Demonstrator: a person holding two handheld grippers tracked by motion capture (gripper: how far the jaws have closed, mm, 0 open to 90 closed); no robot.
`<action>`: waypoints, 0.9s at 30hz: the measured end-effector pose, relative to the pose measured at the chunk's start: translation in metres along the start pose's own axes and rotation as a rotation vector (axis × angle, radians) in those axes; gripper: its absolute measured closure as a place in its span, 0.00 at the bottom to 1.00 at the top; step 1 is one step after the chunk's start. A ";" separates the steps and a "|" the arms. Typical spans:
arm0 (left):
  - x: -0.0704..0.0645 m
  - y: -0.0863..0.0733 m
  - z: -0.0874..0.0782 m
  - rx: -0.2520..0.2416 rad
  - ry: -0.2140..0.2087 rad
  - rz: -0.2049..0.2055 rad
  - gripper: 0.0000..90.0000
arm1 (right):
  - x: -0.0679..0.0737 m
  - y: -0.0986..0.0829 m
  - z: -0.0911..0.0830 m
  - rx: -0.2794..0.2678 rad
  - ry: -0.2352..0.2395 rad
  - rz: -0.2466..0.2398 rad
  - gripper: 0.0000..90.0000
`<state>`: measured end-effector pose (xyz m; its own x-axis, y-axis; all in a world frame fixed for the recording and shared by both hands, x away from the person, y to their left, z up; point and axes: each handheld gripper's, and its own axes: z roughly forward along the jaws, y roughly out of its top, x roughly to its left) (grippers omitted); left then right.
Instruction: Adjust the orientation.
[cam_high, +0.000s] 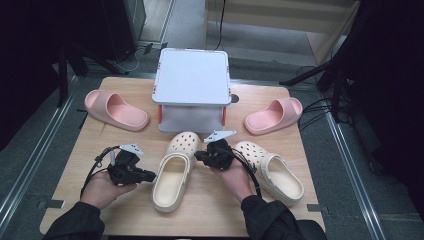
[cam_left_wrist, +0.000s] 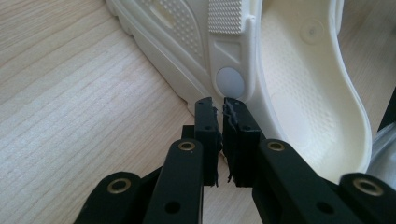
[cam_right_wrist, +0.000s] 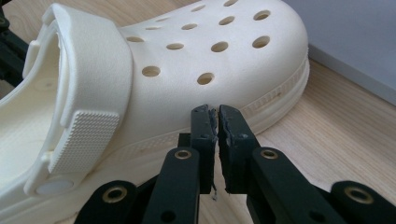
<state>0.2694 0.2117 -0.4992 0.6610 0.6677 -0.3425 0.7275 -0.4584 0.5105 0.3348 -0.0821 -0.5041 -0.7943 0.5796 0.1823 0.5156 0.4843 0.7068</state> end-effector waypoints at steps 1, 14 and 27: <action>-0.001 0.000 0.000 0.006 -0.002 0.008 0.93 | -0.001 0.001 0.001 -0.002 0.001 0.000 0.95; -0.006 0.001 0.005 0.008 -0.023 0.030 0.90 | -0.003 0.003 0.002 -0.007 -0.011 0.009 0.94; 0.007 0.002 -0.015 -0.131 0.021 0.019 0.60 | -0.002 0.010 -0.022 -0.026 0.043 -0.033 0.79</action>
<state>0.2729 0.2246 -0.4885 0.6695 0.6724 -0.3156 0.6836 -0.3917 0.6158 0.3343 -0.0931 -0.4825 -0.8240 0.5349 0.1871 0.4808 0.4852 0.7304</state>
